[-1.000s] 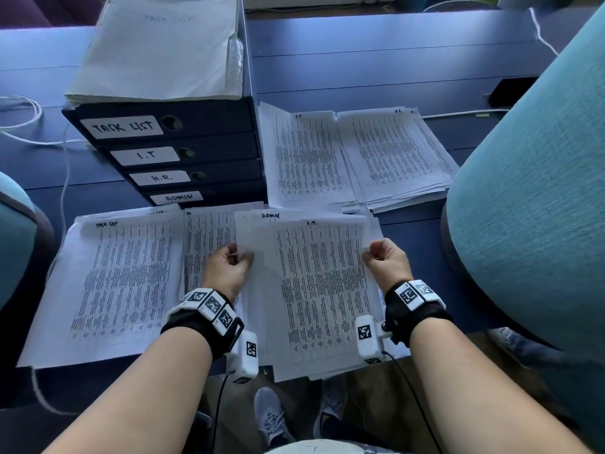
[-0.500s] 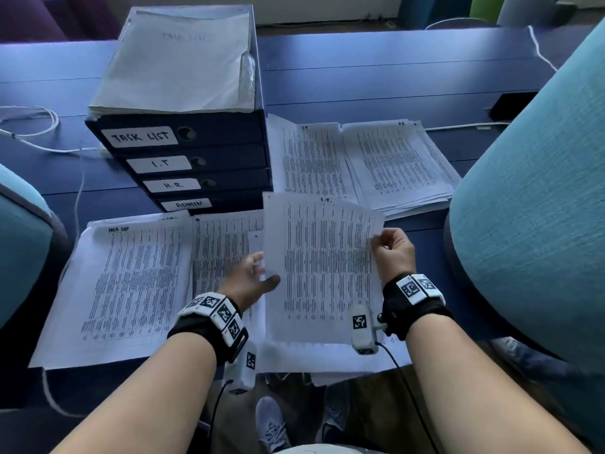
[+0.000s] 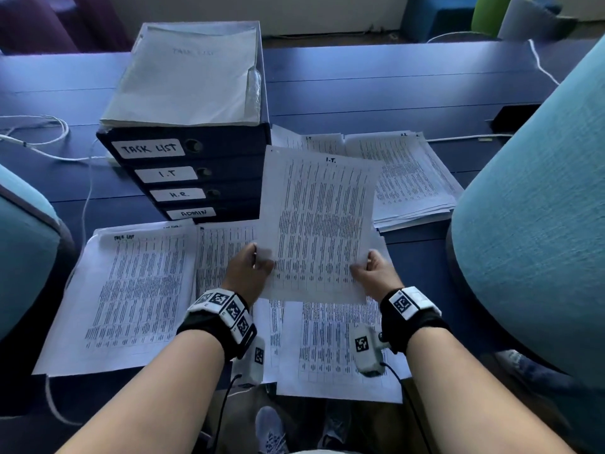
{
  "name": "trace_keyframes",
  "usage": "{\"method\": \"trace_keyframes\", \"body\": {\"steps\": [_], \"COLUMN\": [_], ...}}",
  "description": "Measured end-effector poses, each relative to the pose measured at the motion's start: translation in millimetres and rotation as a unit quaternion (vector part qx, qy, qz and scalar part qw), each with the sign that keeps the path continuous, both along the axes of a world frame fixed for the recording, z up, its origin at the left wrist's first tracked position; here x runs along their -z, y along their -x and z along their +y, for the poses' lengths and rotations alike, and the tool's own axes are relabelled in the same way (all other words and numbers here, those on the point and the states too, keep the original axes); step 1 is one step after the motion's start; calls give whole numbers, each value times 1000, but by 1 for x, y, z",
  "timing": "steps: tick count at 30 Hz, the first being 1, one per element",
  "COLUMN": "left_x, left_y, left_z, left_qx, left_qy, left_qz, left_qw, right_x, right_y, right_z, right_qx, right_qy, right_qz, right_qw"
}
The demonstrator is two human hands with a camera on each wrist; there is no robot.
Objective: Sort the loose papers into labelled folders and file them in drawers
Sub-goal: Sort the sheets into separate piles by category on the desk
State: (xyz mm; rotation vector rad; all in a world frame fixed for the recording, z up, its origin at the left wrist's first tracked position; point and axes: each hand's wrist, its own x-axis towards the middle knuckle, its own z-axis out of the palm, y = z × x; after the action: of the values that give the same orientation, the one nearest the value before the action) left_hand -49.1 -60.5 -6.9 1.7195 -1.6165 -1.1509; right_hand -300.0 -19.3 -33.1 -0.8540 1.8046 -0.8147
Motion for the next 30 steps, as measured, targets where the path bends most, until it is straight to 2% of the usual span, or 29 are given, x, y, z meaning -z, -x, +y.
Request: {"method": "trace_keyframes", "body": {"steps": [3, 5, 7, 10, 14, 18, 23, 26, 30], "left_x": [-2, -5, -10, -9, -8, -5, 10, 17, 24], "left_y": [7, 14, 23, 35, 51, 66, 76, 78, 80], "left_z": [-7, -10, -12, -20, -34, -48, -66, -72, -82], "left_qx": [7, 21, 36, 19, -6, -20, 21, 69, 58], "left_qy": [-30, -85, -111, -78, -31, -5, 19, -17, -48], "left_qz": [34, 81, 83, 46, 5, -31, -61, -91, -67], "left_qw": [999, 993, 990, 996, 999, 999, 998, 993, 995], "right_x": [-1, -4, -6, -6, -10, -8, 1, 2, -3], "right_y": [2, 7, 14, 22, 30, 37, 41, 40, 37], "right_z": [2, -1, -9, -21, -32, -44, -64, -72, -77], "right_qx": [-7, 23, 60, 77, 51, 80, 33, -28, -97], "right_qy": [-47, -44, -34, -7, -6, 25, 83, 83, 62], "right_qz": [38, 81, 107, 93, 79, 134, 167, 201, 259], "right_qw": [998, 995, 992, 993, 996, 987, 982, 976, 959]}}
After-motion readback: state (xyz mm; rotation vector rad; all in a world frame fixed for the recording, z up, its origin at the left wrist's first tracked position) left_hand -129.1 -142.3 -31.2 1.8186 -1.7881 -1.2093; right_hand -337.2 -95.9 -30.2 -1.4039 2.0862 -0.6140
